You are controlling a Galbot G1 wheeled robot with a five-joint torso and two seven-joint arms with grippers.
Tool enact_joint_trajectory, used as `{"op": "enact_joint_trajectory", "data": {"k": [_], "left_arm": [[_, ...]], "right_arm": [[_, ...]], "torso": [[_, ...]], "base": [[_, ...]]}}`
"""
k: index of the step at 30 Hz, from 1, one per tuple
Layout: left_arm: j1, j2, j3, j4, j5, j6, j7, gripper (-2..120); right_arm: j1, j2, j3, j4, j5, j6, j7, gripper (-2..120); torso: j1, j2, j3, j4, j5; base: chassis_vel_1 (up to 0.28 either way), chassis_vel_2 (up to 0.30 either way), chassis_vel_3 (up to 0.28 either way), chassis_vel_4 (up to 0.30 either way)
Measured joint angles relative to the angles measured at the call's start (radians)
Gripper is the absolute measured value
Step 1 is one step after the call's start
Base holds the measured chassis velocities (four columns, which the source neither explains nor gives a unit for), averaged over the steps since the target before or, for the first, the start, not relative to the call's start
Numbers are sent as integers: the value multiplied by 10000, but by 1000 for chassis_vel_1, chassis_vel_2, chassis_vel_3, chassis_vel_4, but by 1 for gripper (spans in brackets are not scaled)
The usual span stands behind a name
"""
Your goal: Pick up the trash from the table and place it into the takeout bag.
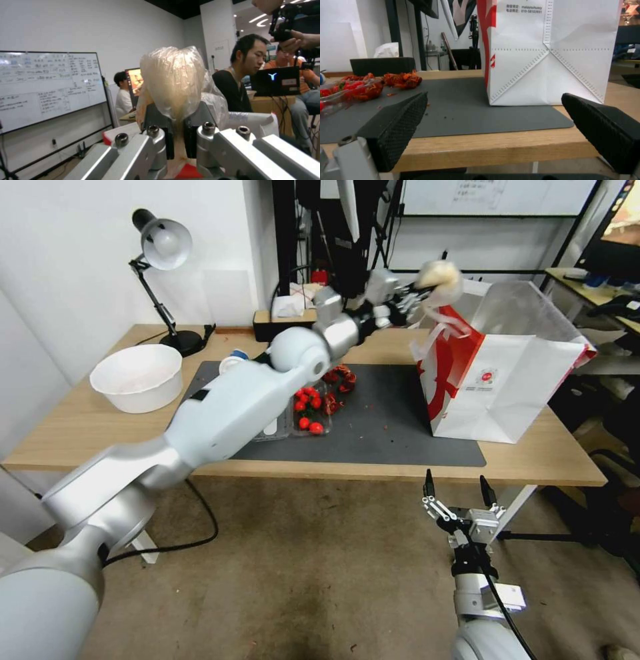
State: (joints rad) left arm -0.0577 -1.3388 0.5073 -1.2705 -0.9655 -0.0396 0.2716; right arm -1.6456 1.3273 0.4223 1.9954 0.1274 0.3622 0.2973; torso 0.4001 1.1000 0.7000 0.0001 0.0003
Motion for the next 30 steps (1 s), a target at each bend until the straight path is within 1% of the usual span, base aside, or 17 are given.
{"op": "enact_joint_trajectory", "data": {"k": [1, 4, 5, 7, 9, 11, 18, 20, 23, 27, 29, 30], "left_arm": [[0, 0, 0, 0, 0, 0, 0, 5], [-455, -693, 325, 718, -40, 1, 7, 5], [-455, -693, 325, 718, -40, 1, 7, 5], [-645, -1133, 443, 1128, -49, -1, 25, 5], [-696, -1255, 473, 1237, -53, 0, 27, 5], [-894, -1662, 597, 1652, -56, -2, 65, 5], [-1185, -2253, 811, 2268, -52, -7, 100, 5], [-1278, -2532, 924, 2629, -31, -10, 108, 5], [-1307, -2701, 1053, 2908, 6, -22, 116, 5], [-1311, -2736, 1233, 3021, 125, 44, 91, 5], [-1284, -2728, 1255, 3072, 211, 66, 80, 11], [-1284, -2728, 1255, 3072, 211, 66, 80, 11]], "right_arm": [[0, 0, 0, 0, 0, 0, 0, 100], [24, 41, -2, -27, 1, 12, 0, 100], [24, 41, -2, -27, 1, 12, 0, 100], [32, 63, -3, -27, 1, 16, 0, 100], [30, 65, -3, -25, 0, 17, 0, 100], [14, 68, 11, -18, 0, 33, 0, 100], [-7, 71, 22, -15, 6, 66, 5, 100], [-4, 91, 19, -8, 8, 74, 6, 100], [6, 110, 6, 4, 9, 80, 6, 100], [6, 122, 1, 13, 13, 94, 6, 100], [3, 125, 1, 13, 13, 103, 6, 100], [3, 125, 1, 13, 13, 103, 6, 100]], "torso": [[0, 0, 0, 0, 0], [0, 0, 0, 0, 0], [0, 0, 0, 0, 0], [0, 0, 0, -2, 0], [1, 0, 0, -2, 0], [0, 0, 0, 1, -1], [0, 0, 0, 0, -1], [0, 0, 0, 0, -1], [-1, 0, 0, -4, -1], [-1, 0, -1, -1, -2], [-2, 0, 0, 0, -3], [-2, 0, 0, 0, -3]], "base": [[0, 0, 0, 0], [0, 0, 0, 0], [0, 0, 0, 0], [0, 0, 0, 0], [0, 0, 0, 0], [0, 0, 0, 0], [0, 0, 0, 0], [0, 0, 0, 0], [0, 0, 0, 0], [0, 0, 0, 0], [0, 0, 0, 0], [0, 0, 0, 0]]}}
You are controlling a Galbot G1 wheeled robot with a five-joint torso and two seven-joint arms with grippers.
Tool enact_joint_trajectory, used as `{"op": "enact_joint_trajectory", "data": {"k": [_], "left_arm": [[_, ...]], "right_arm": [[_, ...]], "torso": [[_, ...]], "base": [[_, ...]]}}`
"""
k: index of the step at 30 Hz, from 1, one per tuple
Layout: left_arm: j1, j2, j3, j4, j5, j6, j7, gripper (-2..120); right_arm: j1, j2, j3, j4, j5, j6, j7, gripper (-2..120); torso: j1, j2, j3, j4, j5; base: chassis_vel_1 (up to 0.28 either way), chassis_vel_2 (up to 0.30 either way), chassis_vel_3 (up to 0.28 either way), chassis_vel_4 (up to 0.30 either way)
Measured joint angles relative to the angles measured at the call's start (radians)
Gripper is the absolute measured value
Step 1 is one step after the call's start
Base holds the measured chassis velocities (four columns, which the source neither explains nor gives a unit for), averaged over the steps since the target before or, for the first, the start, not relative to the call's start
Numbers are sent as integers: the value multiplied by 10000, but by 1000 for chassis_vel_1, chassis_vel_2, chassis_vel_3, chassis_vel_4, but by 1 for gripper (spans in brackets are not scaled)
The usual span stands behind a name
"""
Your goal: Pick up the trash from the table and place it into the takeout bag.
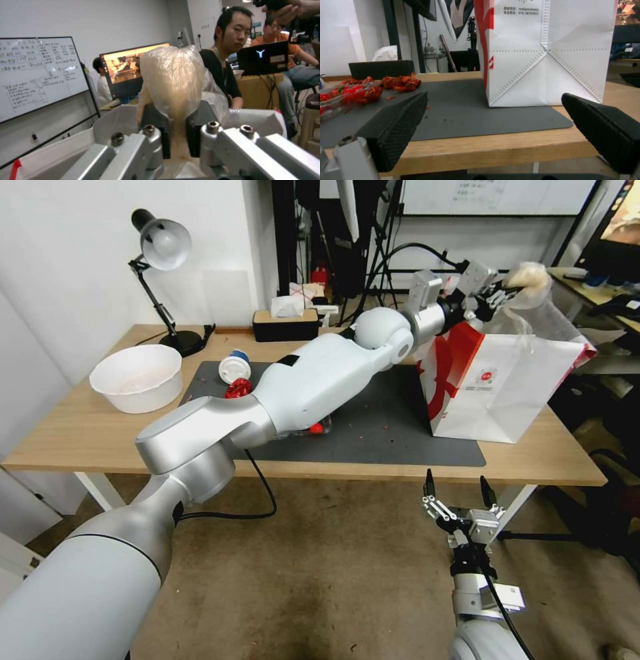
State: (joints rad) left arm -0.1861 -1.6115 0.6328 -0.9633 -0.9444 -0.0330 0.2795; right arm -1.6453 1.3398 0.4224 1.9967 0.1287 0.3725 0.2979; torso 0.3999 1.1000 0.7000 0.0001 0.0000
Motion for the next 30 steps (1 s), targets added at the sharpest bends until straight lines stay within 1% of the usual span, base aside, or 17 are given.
{"op": "enact_joint_trajectory", "data": {"k": [2, 4, 5, 6, 7, 8, 12, 13, 15, 16, 18, 19, 20, 21, 24, 29, 30], "left_arm": [[59, 11, -17, 3, 34, 9, -21, 23], [64, 13, -22, 3, 37, 9, -23, 25], [73, 23, -37, 5, 50, 17, -28, 33], [76, 31, -39, 16, 69, 23, -28, 38], [80, 35, -40, 23, 82, 27, -27, 41], [80, 35, -40, 23, 82, 27, -27, 41], [88, 41, -67, 35, 94, 36, -26, 62], [88, 41, -67, 35, 94, 36, -26, 62], [86, 47, -97, 35, 97, 41, -26, 71], [86, 47, -97, 35, 97, 41, -26, 71], [80, 58, -224, 35, 110, 44, -25, 82], [79, 62, -254, 34, 111, 44, -26, 83], [80, 109, -413, -11, 113, 46, -28, 90], [80, 109, -413, -11, 113, 46, -28, 90], [102, 416, -689, -306, 86, 59, -44, 99], [173, 798, -846, -625, 18, 109, -59, 100], [261, 1086, -944, -870, -41, 188, -97, 100]], "right_arm": [[1, 15, -1, -3, 0, 5, 0, 100], [1, 17, -4, -4, 0, 5, 0, 100], [5, 25, -12, -5, 0, 6, 0, 100], [6, 29, -12, -5, 0, 6, 0, 100], [6, 31, -12, -4, 0, 6, 0, 100], [6, 31, -12, -4, 0, 6, 0, 100], [-10, 8, 21, 34, 4, 6, 0, 100], [-10, 8, 21, 34, 4, 6, 0, 100], [-12, 0, 43, 44, 7, 6, 0, 100], [-12, 0, 43, 44, 7, 6, 0, 100], [-13, -2, 52, 66, 10, 6, 2, 100], [-13, -1, 52, 69, 10, 6, 2, 100], [-13, 0, 53, 79, 11, 6, 4, 100], [-13, 0, 53, 79, 11, 6, 4, 100], [-14, -7, 60, 104, 13, 6, 7, 100], [-17, -22, 69, 126, 15, 3, 9, 100], [-18, -26, 73, 143, 16, -2, 10, 100]], "torso": [[0, -1, 0, -1, 0], [1, 0, 0, -1, 0], [0, 0, 0, -1, 0], [0, 0, 0, -1, 0], [0, 0, 0, -1, 0], [0, 0, 0, -1, 0], [0, 0, 0, -1, 0], [0, 0, 0, -1, 0], [0, 0, 0, -1, 0], [0, 0, 0, -1, 0], [0, 0, 0, -1, 0], [0, 0, 0, -2, 0], [0, 0, 0, -3, 0], [0, 0, 0, -3, 0], [1, 0, 0, -3, -1], [0, 0, 0, -3, -1], [1, -1, 0, 0, -2]], "base": [[0, 0, 0, 0], [0, 0, 0, 0], [0, 0, 0, 0], [0, 0, 0, 0], [0, 0, 0, 0], [0, 0, 0, 0], [0, 0, 0, 0], [0, 0, 0, 0], [0, 0, 0, 0], [0, 0, 0, 0], [0, 0, 0, 0], [0, 0, 0, 0], [0, 0, 0, 0], [0, 0, 0, 0], [0, 0, 0, 0], [0, 0, 0, 0], [0, 0, 0, 0]]}}
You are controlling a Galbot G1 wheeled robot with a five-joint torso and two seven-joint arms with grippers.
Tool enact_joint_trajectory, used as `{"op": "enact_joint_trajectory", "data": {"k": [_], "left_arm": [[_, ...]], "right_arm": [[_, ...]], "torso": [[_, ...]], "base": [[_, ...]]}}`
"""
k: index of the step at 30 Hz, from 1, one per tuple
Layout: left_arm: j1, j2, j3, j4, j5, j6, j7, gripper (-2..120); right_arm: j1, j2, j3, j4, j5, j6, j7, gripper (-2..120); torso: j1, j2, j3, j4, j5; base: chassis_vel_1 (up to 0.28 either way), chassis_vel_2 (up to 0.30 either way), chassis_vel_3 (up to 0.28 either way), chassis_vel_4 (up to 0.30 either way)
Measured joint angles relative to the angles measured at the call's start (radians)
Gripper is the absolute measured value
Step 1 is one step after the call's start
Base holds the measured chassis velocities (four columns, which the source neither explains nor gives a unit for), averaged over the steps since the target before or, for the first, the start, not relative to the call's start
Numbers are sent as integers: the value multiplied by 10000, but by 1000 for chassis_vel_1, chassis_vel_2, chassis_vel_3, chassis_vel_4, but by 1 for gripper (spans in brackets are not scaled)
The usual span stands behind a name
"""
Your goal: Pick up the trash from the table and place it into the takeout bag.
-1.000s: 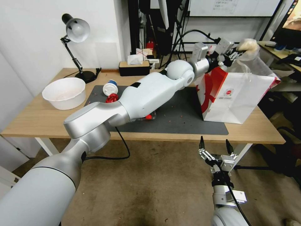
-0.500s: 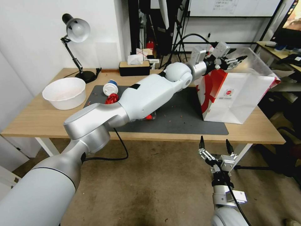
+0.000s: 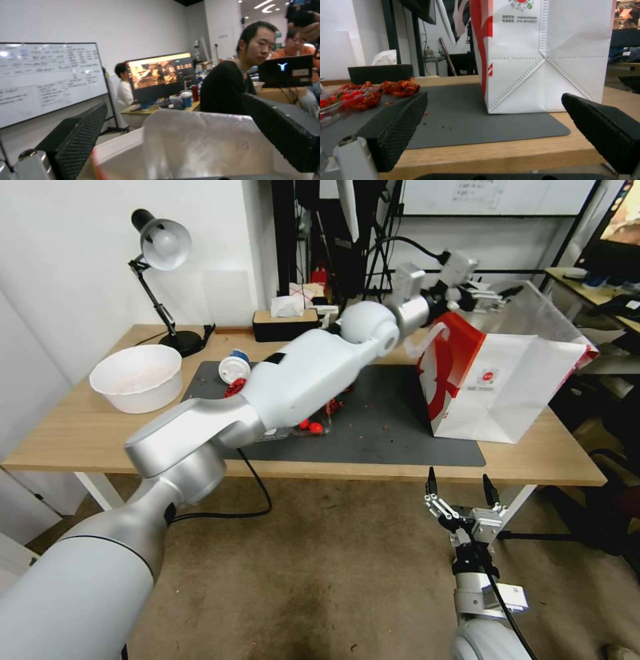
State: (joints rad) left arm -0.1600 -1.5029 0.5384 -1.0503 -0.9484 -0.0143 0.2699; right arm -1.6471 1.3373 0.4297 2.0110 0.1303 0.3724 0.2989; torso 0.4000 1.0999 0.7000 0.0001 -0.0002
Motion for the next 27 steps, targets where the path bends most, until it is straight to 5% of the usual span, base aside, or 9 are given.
{"op": "enact_joint_trajectory", "data": {"k": [10, 27], "left_arm": [[1551, 2598, -882, -1795, -159, 155, -225, 100], [4063, 4405, -2641, -3774, 229, 301, -738, 100]], "right_arm": [[21, -11, -71, 11, -27, -74, -6, 100], [10, -49, -114, 29, -53, -87, -11, 100]], "torso": [[0, 1, 0, 1, -4], [-1, 1, -1, -1, 0]], "base": [[0, 0, 0, 0], [0, 0, 0, 0]]}}
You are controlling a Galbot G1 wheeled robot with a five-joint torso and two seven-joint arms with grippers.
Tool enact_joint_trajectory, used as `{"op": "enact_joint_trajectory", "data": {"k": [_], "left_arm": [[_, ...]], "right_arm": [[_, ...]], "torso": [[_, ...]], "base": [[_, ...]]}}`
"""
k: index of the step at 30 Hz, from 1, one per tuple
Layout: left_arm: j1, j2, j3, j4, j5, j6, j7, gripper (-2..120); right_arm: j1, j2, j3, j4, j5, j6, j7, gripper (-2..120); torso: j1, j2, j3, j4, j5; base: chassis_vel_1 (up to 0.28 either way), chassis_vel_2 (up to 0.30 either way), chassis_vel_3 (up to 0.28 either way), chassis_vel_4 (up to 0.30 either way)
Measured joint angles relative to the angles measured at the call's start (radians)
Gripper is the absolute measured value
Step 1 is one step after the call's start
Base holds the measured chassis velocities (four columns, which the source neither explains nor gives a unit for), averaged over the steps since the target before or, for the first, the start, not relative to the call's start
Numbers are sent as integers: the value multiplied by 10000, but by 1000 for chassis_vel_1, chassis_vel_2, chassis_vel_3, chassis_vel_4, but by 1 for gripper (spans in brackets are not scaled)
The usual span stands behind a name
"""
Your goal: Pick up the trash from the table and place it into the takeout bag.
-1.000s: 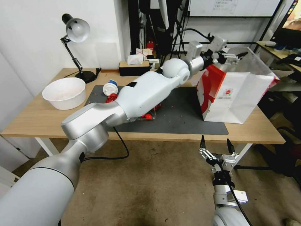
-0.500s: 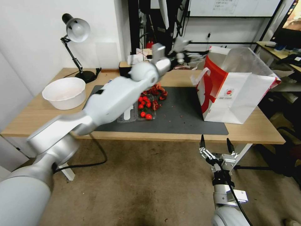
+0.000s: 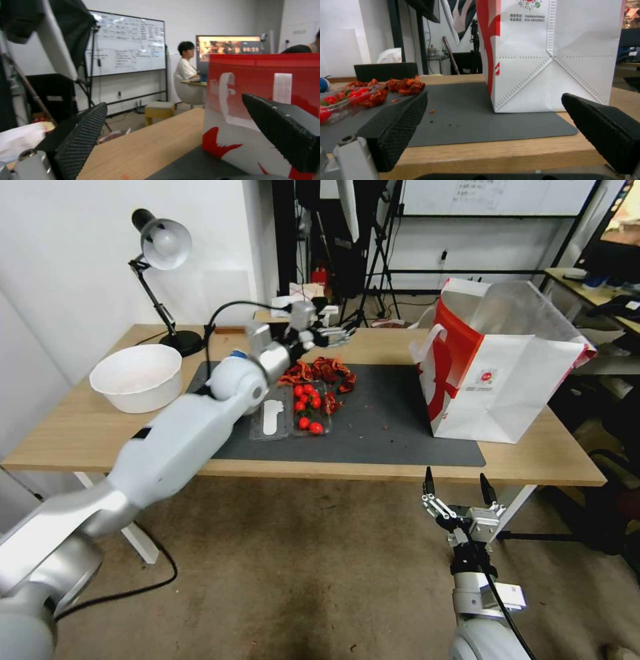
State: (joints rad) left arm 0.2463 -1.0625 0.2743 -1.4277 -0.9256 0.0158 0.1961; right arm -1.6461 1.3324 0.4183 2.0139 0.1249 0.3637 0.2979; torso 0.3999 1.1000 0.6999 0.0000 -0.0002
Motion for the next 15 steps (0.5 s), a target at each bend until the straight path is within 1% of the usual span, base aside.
{"op": "enact_joint_trajectory", "data": {"k": [1, 2, 3, 4, 5, 7, 8, 10, 11, 12, 13, 14, 15], "left_arm": [[0, 0, 0, 0, 0, 0, 0, 100], [264, 134, -188, -185, 53, 7, -40, 100], [514, 270, -380, -363, 93, 13, -69, 100], [957, 563, -753, -684, 132, 27, -110, 100], [957, 563, -753, -684, 132, 27, -110, 100], [1420, 923, -1093, -1001, 168, 33, -134, 100], [1420, 923, -1093, -1001, 168, 33, -134, 100], [2592, 1543, -1970, -1699, 319, 52, -196, 100], [3043, 1667, -2362, -1947, 421, 98, -266, 100], [3043, 1667, -2362, -1947, 421, 98, -266, 100], [3389, 1748, -2646, -2138, 535, 155, -343, 100], [4030, 1834, -3196, -2492, 788, 202, -489, 100], [4391, 1871, -3521, -2711, 917, 210, -613, 100]], "right_arm": [[0, 0, 0, 0, 0, 0, 0, 100], [-1, 0, -12, 0, -6, -2, -2, 100], [-1, -2, -22, 0, -15, -3, -4, 100], [-4, -5, -42, -20, -38, -3, -7, 100], [-4, -5, -42, -20, -38, -3, -7, 100], [-9, -5, -86, -32, -67, -3, -7, 100], [-9, -5, -86, -32, -67, -3, -7, 100], [1, 15, -187, -37, -115, -4, -8, 100], [5, 19, -213, -45, -120, -3, -8, 100], [5, 19, -213, -45, -120, -3, -8, 100], [13, 20, -222, -62, -122, -3, -7, 100], [31, 22, -239, -84, -125, -3, -7, 100], [46, 21, -243, -99, -125, -3, -5, 100]], "torso": [[0, 0, 0, 0, 0], [1, 0, 1, 0, -2], [1, 0, 1, 0, -1], [0, 0, 0, -1, 0], [0, 0, 0, -1, 0], [1, 0, 1, 0, -1], [1, 0, 1, 0, -1], [0, 0, 0, 1, -1], [0, 0, 0, -1, 1], [0, 0, 0, -1, 1], [0, 0, 0, 0, 0], [0, 0, 0, 2, -2], [0, 1, 0, 0, 1]], "base": [[0, 0, 0, 0], [0, 0, 0, 0], [0, 0, 0, 0], [0, 0, 0, 0], [0, 0, 0, 0], [0, 0, 0, 0], [0, 0, 0, 0], [0, 0, 0, 0], [0, 0, 0, 0], [0, 0, 0, 0], [0, 0, 0, 0], [0, 0, 0, 0], [0, 0, 0, 0]]}}
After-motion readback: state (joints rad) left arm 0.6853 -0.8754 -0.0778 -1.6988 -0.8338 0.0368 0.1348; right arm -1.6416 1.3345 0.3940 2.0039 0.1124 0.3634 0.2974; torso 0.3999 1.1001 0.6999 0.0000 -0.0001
